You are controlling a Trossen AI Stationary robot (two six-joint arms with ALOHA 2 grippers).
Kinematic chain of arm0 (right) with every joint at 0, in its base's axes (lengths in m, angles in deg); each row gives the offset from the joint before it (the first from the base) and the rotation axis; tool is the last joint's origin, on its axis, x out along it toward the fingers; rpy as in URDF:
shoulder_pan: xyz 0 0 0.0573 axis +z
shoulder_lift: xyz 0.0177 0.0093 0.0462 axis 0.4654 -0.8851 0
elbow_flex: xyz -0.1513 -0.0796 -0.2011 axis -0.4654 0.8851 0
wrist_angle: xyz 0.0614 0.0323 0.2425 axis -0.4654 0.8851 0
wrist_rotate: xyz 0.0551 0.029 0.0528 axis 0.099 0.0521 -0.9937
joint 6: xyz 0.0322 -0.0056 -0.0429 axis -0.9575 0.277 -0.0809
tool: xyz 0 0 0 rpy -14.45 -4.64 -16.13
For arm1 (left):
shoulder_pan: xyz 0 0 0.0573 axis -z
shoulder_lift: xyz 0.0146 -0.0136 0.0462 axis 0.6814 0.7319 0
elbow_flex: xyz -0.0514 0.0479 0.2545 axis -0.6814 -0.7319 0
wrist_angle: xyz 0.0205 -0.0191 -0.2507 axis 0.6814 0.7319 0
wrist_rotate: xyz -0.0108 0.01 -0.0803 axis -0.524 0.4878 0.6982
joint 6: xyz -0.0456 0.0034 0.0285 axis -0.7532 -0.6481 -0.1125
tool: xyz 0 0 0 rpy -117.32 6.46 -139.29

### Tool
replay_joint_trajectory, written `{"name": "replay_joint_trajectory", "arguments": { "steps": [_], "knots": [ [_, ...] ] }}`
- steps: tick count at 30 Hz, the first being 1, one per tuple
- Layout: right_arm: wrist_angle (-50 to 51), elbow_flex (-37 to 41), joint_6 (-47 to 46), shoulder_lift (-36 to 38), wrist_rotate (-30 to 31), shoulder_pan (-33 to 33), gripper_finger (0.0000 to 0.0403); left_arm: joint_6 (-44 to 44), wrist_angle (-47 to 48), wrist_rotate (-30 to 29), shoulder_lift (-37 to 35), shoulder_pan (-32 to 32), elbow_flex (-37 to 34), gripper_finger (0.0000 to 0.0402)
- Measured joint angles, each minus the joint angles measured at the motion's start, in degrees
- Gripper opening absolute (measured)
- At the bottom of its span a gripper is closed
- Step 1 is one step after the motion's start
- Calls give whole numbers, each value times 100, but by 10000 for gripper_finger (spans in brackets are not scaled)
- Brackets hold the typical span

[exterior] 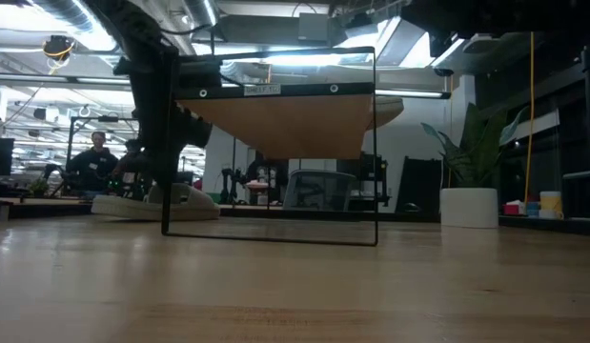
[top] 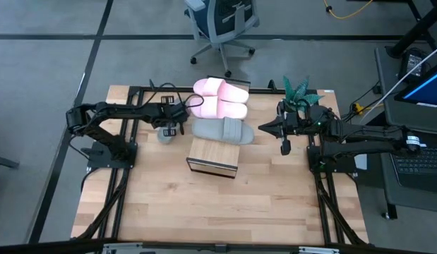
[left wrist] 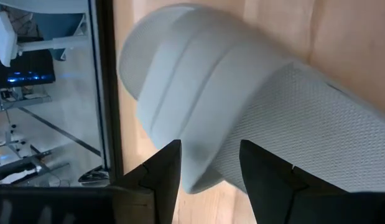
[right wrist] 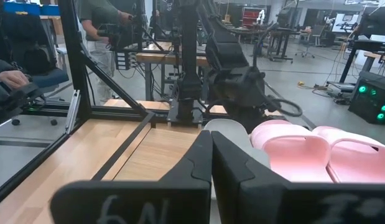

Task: Pick and place slides into the shelf
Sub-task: Put the gray slipper on the shelf

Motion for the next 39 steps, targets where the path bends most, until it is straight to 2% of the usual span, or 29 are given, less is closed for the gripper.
{"name": "replay_joint_trajectory", "arguments": {
  "steps": [18, 27, 33, 36, 39],
  "knots": [
    [-92, 0, -152, 0, 1, 0, 4, 15, -591, -65, 0, 8, -139, 156],
    [-132, 0, -166, 0, 1, 0, 4, 8, -627, -65, 0, -269, -140, 154],
    [-133, 0, -170, 0, 1, -2, 4, 7, -781, 43, 0, -386, -141, 119],
    [-133, 0, -170, 0, 1, 0, 4, 7, -931, 391, 0, -457, -141, 88],
    [-133, 0, -170, 0, 1, -2, 4, 11, -980, 468, 0, -500, -141, 49]
  ]
}}
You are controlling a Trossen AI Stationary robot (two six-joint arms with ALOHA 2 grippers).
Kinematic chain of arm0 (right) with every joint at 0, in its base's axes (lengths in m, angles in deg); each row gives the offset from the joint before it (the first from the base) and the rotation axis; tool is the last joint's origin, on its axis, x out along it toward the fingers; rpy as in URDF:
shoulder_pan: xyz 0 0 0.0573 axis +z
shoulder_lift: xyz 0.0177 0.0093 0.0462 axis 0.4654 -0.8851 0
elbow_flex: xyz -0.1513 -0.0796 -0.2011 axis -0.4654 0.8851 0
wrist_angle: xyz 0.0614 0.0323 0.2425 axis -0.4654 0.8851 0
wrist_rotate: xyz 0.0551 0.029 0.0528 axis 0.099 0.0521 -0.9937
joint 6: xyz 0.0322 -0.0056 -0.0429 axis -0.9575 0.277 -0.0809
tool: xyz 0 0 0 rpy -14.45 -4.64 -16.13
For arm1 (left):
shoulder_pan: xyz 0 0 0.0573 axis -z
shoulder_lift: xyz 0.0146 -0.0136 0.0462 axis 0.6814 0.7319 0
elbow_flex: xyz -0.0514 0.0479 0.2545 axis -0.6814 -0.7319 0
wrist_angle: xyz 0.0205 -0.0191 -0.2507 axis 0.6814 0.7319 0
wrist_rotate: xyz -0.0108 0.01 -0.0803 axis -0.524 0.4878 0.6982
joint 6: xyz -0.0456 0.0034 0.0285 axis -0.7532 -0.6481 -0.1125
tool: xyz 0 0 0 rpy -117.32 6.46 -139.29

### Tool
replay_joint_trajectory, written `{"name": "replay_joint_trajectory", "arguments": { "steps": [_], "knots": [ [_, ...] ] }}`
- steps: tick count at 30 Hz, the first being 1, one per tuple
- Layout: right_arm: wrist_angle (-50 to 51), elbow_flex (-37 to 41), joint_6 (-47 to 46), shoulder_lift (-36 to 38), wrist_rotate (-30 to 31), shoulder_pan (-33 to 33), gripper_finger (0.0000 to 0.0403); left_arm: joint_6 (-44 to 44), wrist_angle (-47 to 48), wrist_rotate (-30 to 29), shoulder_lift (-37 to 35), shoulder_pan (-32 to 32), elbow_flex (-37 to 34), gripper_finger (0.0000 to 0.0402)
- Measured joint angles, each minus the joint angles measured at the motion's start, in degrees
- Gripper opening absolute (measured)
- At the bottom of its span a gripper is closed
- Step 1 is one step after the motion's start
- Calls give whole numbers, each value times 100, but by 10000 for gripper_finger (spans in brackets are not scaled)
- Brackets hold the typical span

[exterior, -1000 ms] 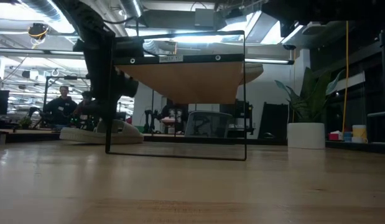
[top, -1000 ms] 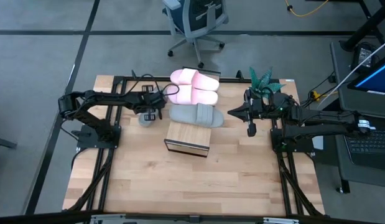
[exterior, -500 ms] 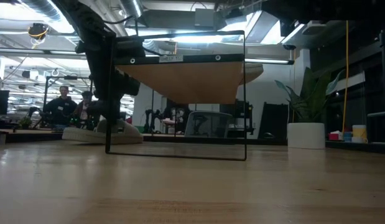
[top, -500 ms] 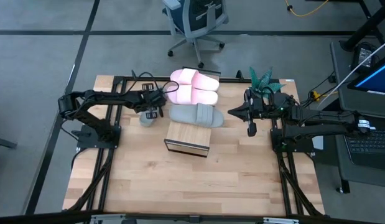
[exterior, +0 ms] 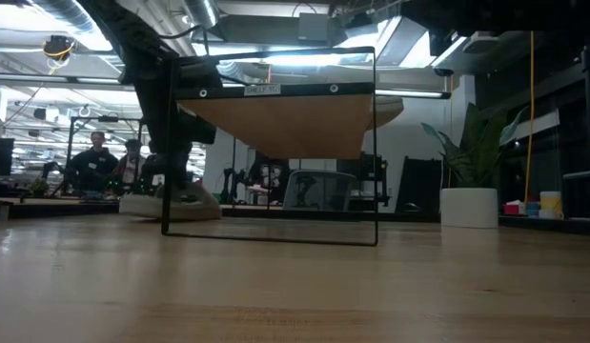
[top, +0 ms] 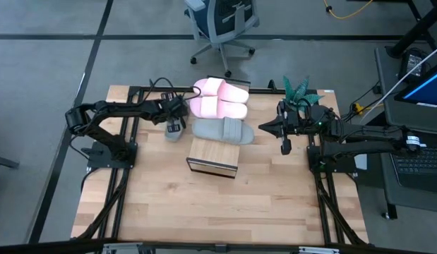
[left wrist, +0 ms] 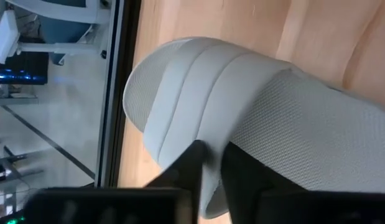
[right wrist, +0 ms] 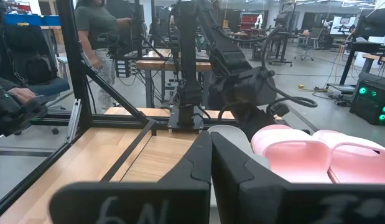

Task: Pick and place slides into the shelf
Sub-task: Put the gray slipper on the shelf

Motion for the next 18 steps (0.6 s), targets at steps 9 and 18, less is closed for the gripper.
{"name": "replay_joint_trajectory", "arguments": {
  "steps": [9, 18],
  "knots": [
    [0, 0, -2, 2, 0, 2, 4, 269, 91, -2, 0, -54, 0, 5],
    [2, 0, -2, 0, 1, 2, 4, 588, 235, -584, -79, 290, 0, 2]
  ]
}}
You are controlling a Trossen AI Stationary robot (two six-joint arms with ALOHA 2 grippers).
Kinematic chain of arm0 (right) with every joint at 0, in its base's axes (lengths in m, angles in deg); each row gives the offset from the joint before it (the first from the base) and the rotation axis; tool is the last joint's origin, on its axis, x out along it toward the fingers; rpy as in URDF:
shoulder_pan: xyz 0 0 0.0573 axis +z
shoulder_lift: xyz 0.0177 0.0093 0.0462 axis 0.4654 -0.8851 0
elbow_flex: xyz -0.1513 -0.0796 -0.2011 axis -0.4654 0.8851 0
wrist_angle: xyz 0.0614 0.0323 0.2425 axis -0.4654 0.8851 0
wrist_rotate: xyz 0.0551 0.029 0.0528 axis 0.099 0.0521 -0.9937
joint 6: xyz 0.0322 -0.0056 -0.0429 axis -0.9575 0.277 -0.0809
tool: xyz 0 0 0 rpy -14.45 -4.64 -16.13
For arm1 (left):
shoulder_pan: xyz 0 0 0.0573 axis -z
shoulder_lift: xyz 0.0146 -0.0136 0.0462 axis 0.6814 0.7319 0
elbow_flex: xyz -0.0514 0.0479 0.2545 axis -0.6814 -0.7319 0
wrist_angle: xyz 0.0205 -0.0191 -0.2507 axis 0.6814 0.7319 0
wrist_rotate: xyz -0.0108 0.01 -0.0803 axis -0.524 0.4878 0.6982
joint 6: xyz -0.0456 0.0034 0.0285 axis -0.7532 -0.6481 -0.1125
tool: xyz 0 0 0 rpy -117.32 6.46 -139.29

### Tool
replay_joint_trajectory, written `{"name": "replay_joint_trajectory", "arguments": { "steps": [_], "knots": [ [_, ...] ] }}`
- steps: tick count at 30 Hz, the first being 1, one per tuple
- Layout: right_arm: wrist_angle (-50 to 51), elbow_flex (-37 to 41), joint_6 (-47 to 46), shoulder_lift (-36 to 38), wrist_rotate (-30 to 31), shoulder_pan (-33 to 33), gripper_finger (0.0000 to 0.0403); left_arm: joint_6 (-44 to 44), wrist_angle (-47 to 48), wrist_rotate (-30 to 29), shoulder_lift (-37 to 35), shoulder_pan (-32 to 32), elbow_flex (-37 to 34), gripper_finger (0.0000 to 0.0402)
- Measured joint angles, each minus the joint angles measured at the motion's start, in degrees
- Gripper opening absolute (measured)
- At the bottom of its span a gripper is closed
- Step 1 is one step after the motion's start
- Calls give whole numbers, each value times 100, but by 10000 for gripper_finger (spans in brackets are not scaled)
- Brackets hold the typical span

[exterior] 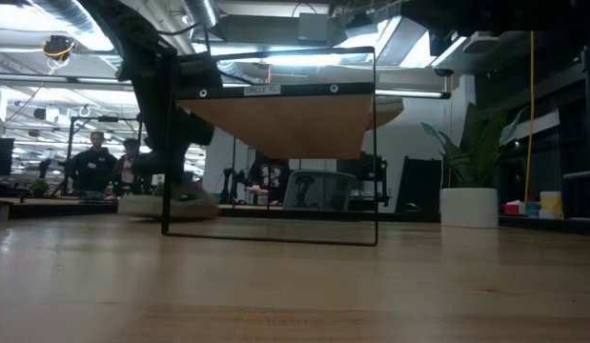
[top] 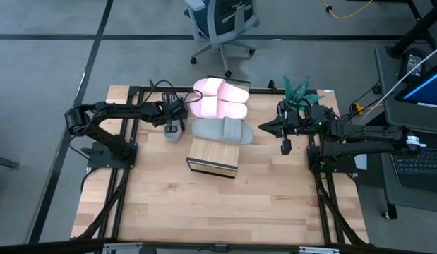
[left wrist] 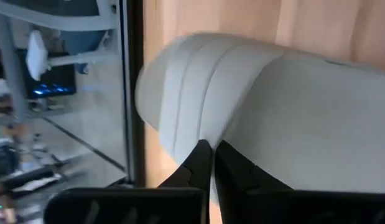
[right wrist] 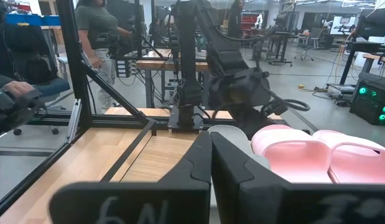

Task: Pick and place slides into the shelf
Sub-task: Put the gray slipper on the shelf

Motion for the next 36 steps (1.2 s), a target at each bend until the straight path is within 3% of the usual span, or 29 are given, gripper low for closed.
{"name": "replay_joint_trajectory", "arguments": {
  "steps": [8, 24, 31, 36],
  "knots": [
    [-11, 0, 22, 2, 3, -2, 4, -15, 604, -251, -500, 214, 128, 1],
    [-136, 0, 22, 0, 3, 0, 4, 219, 1610, -601, -2528, 601, 837, 0],
    [-196, 0, 22, 1, 1, 0, 4, 356, 1591, -283, -3203, 913, 1149, 0],
    [-270, 0, 18, 2, 1, -2, 4, 617, 1425, 285, -3410, 1189, 1450, 0]
  ]
}}
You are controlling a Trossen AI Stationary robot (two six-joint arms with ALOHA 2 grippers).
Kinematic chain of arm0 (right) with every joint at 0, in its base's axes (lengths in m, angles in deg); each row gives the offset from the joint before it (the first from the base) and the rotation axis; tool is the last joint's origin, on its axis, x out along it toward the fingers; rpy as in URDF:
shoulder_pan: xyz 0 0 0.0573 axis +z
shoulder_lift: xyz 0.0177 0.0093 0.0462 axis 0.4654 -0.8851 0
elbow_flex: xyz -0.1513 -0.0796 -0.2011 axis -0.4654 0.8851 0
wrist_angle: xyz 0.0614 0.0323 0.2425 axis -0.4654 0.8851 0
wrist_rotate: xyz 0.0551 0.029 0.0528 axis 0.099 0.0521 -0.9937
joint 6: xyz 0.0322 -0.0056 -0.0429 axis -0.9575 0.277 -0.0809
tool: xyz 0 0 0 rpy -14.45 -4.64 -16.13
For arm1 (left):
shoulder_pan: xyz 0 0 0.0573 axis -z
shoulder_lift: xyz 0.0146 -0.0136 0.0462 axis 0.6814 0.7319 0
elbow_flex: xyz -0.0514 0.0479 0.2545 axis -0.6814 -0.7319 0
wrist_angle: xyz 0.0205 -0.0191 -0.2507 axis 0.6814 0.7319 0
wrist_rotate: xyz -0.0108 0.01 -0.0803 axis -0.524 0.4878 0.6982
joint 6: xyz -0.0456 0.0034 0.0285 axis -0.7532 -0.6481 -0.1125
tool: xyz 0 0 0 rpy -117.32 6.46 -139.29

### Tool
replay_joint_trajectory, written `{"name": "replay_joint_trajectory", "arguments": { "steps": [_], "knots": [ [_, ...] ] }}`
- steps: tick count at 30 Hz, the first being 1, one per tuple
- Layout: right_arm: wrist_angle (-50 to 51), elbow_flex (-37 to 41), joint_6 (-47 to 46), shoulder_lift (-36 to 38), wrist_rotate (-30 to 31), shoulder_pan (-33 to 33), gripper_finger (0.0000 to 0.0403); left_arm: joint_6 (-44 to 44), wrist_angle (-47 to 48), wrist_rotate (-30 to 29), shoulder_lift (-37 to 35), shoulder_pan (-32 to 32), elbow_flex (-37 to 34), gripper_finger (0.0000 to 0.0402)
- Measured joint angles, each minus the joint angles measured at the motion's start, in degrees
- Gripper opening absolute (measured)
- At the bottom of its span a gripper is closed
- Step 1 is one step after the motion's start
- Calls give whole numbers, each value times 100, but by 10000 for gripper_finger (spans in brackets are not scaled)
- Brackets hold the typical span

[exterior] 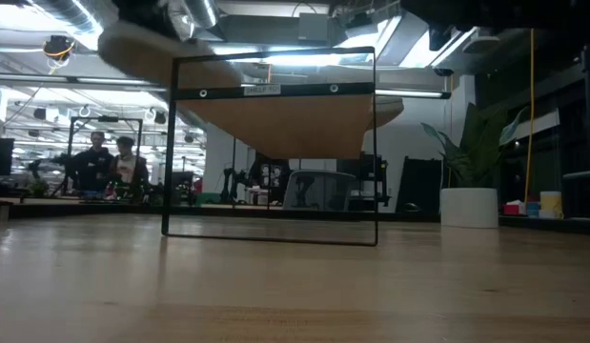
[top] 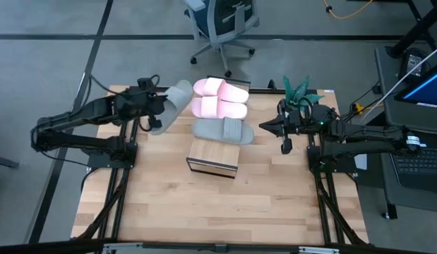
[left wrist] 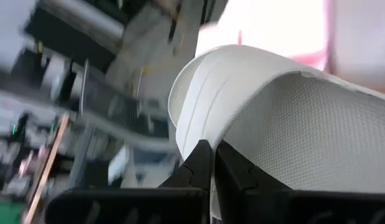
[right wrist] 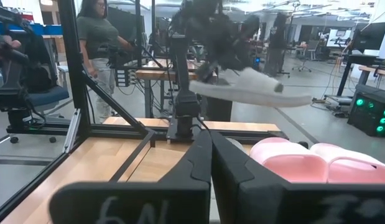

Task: Pick and place slides into the shelf
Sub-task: Put the gray slipper on the shelf

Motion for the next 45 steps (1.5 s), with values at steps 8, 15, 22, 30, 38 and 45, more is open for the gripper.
{"name": "replay_joint_trajectory", "arguments": {
  "steps": [8, 15, 22, 30, 38, 45],
  "knots": [
    [-118, 0, -7, -2, 0, 2, 4, 1182, -1008, 694, 1, 673, 228, 0],
    [-265, 1, -14, -2, 109, 2, 4, 2328, -1419, 1171, 270, 1160, 230, 0],
    [-305, 1, -109, -1, 356, 0, 4, 3473, -1832, 1561, 588, 1509, 231, 0],
    [-338, 2, -184, -2, 356, 1, 4, 3770, -2259, 2315, 789, 1575, 231, 0],
    [-508, 2, -193, 0, 356, 0, 4, 4203, -2374, 2634, 1056, 1575, 231, 0],
    [-505, 2, -389, 0, 356, 0, 4, 4199, -2320, 3013, 1460, 1575, 637, 0]
  ]
}}
